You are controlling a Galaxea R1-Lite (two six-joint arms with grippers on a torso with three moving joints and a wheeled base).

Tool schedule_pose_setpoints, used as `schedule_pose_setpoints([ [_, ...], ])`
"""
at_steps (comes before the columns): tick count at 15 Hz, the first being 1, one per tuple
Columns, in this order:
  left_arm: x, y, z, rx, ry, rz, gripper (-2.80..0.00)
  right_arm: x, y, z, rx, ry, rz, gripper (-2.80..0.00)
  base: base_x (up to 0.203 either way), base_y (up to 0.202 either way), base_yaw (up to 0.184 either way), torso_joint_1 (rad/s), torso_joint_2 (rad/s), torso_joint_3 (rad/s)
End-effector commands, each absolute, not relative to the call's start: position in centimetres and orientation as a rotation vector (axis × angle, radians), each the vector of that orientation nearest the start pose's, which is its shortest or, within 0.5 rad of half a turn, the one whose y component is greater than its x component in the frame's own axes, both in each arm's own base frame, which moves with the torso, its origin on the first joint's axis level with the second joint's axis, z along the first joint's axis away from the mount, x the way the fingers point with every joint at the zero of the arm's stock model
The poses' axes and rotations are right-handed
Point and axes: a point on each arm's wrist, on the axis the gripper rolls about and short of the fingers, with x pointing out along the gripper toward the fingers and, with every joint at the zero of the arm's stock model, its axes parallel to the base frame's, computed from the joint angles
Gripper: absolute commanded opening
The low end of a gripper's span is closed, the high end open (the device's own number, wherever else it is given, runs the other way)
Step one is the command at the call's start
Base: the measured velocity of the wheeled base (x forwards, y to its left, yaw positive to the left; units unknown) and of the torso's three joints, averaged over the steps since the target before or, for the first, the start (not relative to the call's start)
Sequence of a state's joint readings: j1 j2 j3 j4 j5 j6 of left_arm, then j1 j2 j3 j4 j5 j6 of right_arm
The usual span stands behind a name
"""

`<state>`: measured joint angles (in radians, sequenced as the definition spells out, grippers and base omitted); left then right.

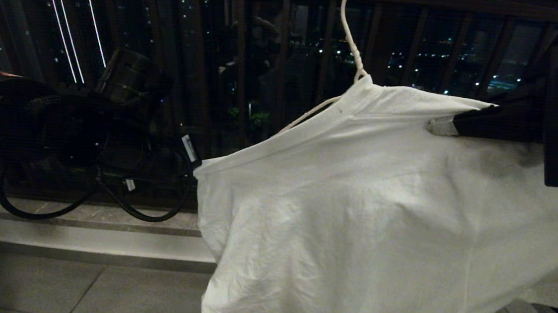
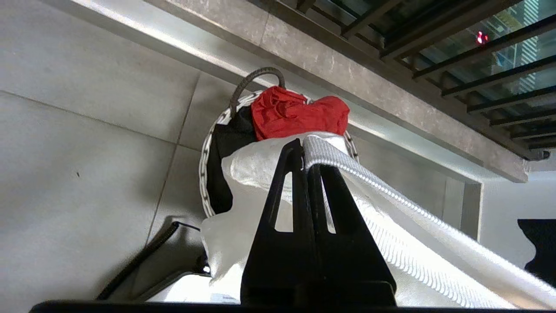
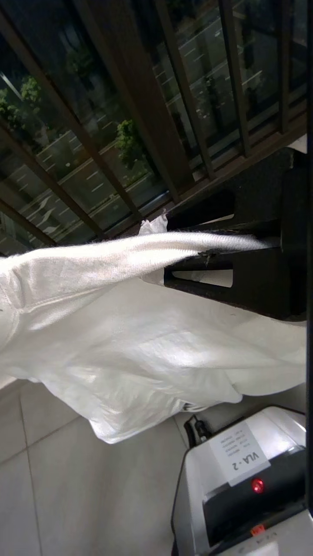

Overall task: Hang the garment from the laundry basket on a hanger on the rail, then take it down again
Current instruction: Hang the clothes on the clothes rack

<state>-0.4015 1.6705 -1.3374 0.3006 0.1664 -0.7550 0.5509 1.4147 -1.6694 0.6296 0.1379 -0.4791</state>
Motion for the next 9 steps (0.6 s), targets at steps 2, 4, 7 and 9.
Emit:
schedule_pose_setpoints([
  [2,27.3,-11.1,26.2,-0.566,0.63,0.004,-2.8,16.8,11.0,37.0,-0.543,0.228,0.779,-2.8,0.0,0.0,0.0,0.0,0.0,0.0],
  [4,26.2,-10.7,27.7,-0.589,0.595,-0.035,-2.8,17.0,11.5,36.4,-0.552,0.245,0.798,-2.8,0.0,0.0,0.0,0.0,0.0,0.0],
  [7,23.8,-9.9,30.1,-0.629,0.551,-0.13,-2.8,17.7,12.7,35.9,-0.56,0.259,0.83,-2.8,0.0,0.0,0.0,0.0,0.0,0.0],
  [9,22.8,-9.9,30.6,-0.621,0.562,-0.15,-2.8,18.3,13.9,35.5,-0.561,0.248,0.855,-2.8,0.0,0.0,0.0,0.0,0.0,0.0],
])
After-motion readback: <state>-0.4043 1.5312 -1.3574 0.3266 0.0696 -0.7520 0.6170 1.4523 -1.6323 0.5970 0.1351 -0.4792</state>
